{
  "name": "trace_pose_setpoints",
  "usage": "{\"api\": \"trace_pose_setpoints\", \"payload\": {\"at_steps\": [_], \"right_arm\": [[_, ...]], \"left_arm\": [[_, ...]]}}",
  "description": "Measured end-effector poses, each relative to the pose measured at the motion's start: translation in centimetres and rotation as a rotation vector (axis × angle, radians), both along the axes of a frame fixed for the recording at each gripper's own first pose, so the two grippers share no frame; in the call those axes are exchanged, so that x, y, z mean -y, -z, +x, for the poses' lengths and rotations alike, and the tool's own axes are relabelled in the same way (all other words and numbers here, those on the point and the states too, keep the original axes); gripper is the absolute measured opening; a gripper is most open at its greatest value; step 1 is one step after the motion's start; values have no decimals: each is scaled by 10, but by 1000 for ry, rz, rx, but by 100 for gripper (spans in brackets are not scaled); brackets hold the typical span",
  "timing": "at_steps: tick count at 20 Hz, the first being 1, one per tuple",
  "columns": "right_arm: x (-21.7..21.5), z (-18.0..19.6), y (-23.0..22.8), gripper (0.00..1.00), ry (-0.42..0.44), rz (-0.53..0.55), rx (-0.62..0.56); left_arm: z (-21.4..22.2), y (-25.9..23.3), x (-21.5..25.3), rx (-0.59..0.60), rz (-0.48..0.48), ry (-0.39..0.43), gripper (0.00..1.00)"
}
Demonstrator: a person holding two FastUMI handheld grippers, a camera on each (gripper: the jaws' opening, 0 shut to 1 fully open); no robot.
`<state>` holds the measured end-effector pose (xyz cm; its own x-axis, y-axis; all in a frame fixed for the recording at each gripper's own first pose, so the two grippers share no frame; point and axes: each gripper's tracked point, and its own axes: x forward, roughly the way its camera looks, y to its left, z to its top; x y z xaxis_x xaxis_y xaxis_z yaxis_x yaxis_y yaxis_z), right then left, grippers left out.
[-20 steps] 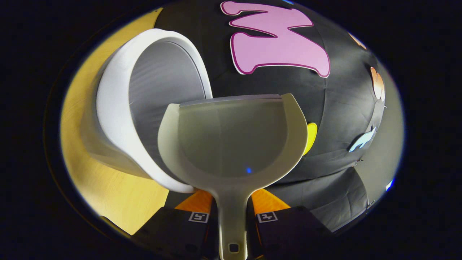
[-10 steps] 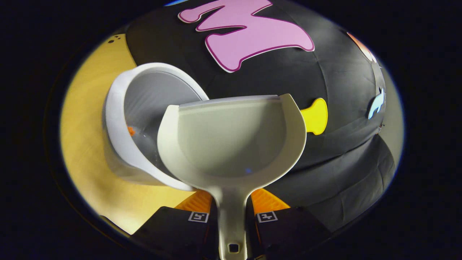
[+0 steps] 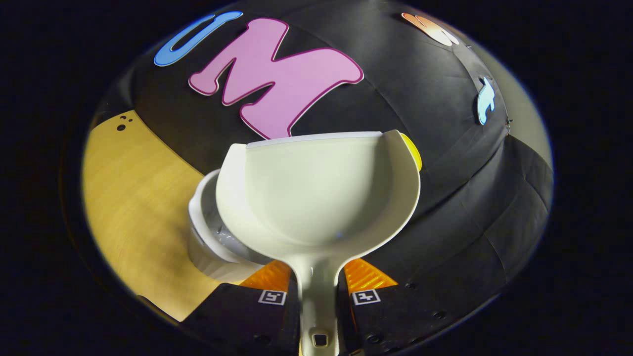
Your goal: Pick up the small broom and dustpan from the desktop, sweep the trash into the dustpan with the broom, and then empty the trash into the garbage bin.
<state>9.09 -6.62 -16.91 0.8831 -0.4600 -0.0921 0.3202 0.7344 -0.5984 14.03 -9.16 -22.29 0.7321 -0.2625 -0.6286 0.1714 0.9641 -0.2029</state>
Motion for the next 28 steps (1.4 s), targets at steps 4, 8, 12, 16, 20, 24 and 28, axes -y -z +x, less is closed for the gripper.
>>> {"api": "trace_pose_setpoints", "payload": {"at_steps": [4, 8, 12, 16, 20, 24, 28], "right_arm": [[-26, -6, -28, 33, -83, 111, 26], [-52, -11, -50, 33, -181, 196, 22], [-62, -12, -49, 33, -255, 250, -18], [-63, -15, -36, 29, -302, 382, -125], [-64, -20, -21, 33, -299, 462, -246], [-48, -13, -2, 33, -258, 581, -363], [-34, 1, 11, 33, -194, 676, -435]], "left_arm": [[-2, 0, 0, 18, -15, -23, 27], [-1, 2, 2, 42, 35, -13, 29], [1, 5, 1, 46, 45, 18, 29], [5, 11, -1, 66, 61, 25, 29], [16, 20, -4, 54, 55, 8, 27], [38, 27, -8, 35, 60, -9, 29], [59, 31, -8, 15, 93, -29, 29]]}}
